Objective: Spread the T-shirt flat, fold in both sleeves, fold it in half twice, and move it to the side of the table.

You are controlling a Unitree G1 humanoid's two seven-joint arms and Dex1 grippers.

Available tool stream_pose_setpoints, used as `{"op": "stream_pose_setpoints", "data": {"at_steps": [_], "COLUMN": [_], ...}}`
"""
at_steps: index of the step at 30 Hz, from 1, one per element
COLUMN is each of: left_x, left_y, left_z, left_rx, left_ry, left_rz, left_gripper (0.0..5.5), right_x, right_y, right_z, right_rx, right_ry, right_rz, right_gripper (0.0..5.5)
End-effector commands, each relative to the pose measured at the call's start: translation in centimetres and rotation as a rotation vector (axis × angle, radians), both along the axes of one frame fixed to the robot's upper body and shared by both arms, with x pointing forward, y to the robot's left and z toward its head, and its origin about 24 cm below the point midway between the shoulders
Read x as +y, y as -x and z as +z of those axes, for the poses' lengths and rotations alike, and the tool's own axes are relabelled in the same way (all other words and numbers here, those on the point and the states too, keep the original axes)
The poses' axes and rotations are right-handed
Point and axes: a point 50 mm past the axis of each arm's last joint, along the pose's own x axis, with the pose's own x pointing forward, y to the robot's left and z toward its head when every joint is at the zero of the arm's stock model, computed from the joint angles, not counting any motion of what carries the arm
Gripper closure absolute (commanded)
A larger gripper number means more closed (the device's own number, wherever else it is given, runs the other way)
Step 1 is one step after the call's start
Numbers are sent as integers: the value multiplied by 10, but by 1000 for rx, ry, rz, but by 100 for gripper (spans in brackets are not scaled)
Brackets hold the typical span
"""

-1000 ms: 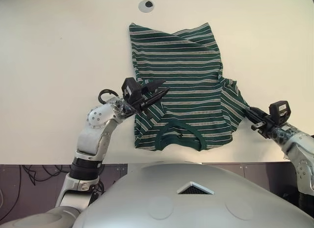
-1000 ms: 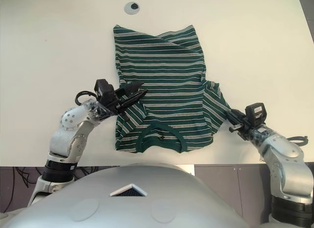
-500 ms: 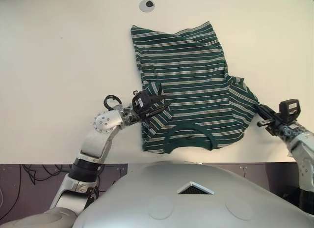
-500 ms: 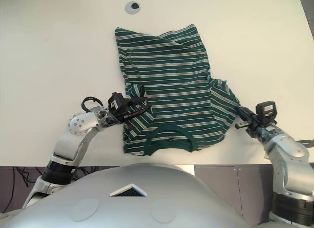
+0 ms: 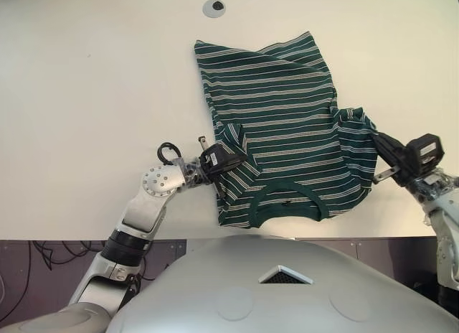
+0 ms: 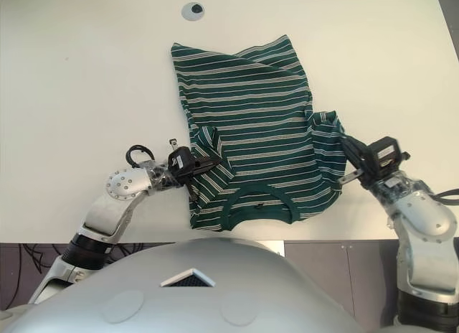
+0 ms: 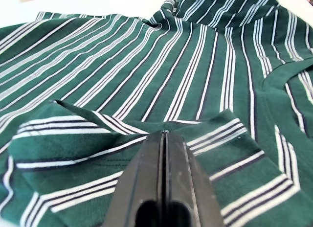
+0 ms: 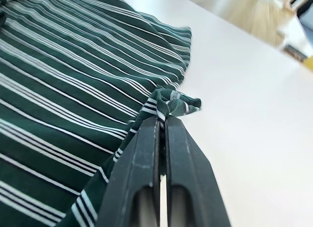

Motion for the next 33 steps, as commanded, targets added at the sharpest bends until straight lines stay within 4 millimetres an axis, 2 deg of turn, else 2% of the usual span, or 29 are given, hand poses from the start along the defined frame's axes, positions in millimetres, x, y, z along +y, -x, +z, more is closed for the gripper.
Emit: {"op": "stream_pose_setpoints", "data": {"at_steps": [1, 6, 8, 9, 10, 13, 16, 19, 22, 25, 27, 28, 31, 33], "left_x": [0, -1, -2, -2, -3, -6, -6, -1, 5, 17, 31, 39, 58, 67], "left_y": [-2, -5, -6, -6, -6, -7, -7, -7, -8, -5, -4, -1, 13, 20], "left_z": [0, 3, 6, 8, 11, 21, 27, 32, 42, 69, 71, 69, 59, 52], "left_rx": [-15, -31, -36, -44, -67, -120, -159, -230, -251, -257, -287, -291, -255, -231], "left_ry": [-5, 7, 22, 31, 46, 95, 123, 108, 168, 313, 233, 163, -48, -159], "left_rz": [5, 22, 24, 23, 22, 18, 11, 2, -15, -25, -31, -51, -162, -223], "left_gripper": [547, 547, 547, 547, 550, 550, 550, 550, 550, 535, 503, 489, 443, 415], "right_x": [14, 35, 37, 37, 36, 32, 36, 44, 49, 45, 30, 22, 0, -9], "right_y": [4, 25, 31, 32, 30, 23, 26, 27, 28, 18, 6, 1, -7, -11], "right_z": [-6, -42, -54, -56, -56, -50, -40, -19, 10, 41, 53, 54, 36, 25], "right_rx": [2, 190, 254, 266, 261, 237, 237, 238, 200, 115, 63, 48, 76, 79], "right_ry": [110, 158, 169, 164, 155, 113, 39, -191, -412, -562, -525, -441, -97, 32], "right_rz": [134, 329, 352, 345, 326, 273, 293, 294, 333, 336, 293, 276, 254, 260], "right_gripper": [550, 550, 550, 550, 522, 483, 442, 392, 347, 335, 335, 335, 335, 335]}}
